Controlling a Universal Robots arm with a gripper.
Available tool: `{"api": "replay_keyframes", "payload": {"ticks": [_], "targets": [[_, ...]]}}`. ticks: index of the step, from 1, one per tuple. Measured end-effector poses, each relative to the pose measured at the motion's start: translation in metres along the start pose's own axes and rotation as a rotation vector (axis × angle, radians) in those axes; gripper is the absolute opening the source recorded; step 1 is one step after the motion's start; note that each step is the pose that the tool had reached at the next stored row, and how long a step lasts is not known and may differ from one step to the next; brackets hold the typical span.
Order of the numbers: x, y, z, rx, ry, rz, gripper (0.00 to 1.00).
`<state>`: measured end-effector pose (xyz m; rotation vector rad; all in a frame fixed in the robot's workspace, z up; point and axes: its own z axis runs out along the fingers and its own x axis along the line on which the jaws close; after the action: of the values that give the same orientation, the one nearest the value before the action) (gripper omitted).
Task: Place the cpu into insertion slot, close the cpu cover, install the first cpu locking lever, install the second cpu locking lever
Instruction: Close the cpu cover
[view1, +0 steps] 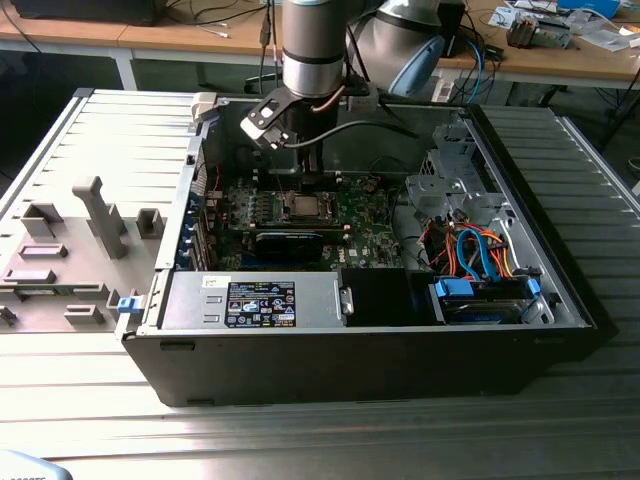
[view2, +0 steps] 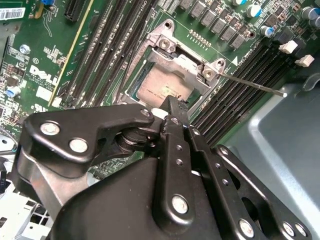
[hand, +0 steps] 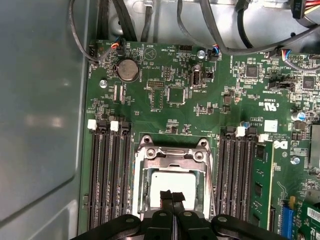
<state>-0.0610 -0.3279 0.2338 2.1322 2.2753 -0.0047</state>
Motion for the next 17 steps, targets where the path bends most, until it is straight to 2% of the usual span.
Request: {"api": "replay_keyframes", "payload": {"ticks": [9, 14, 17], "targets": [[0.0006, -0.0079, 0.0034, -0.0001, 0.0001, 0.0, 0.11], [0.0009, -0.0107, 0.0103, 0.0, 0.0001, 0.0, 0.11], [0.0013, -0.0149, 0.0166, 0.0, 0.0, 0.001, 0.11]]}}
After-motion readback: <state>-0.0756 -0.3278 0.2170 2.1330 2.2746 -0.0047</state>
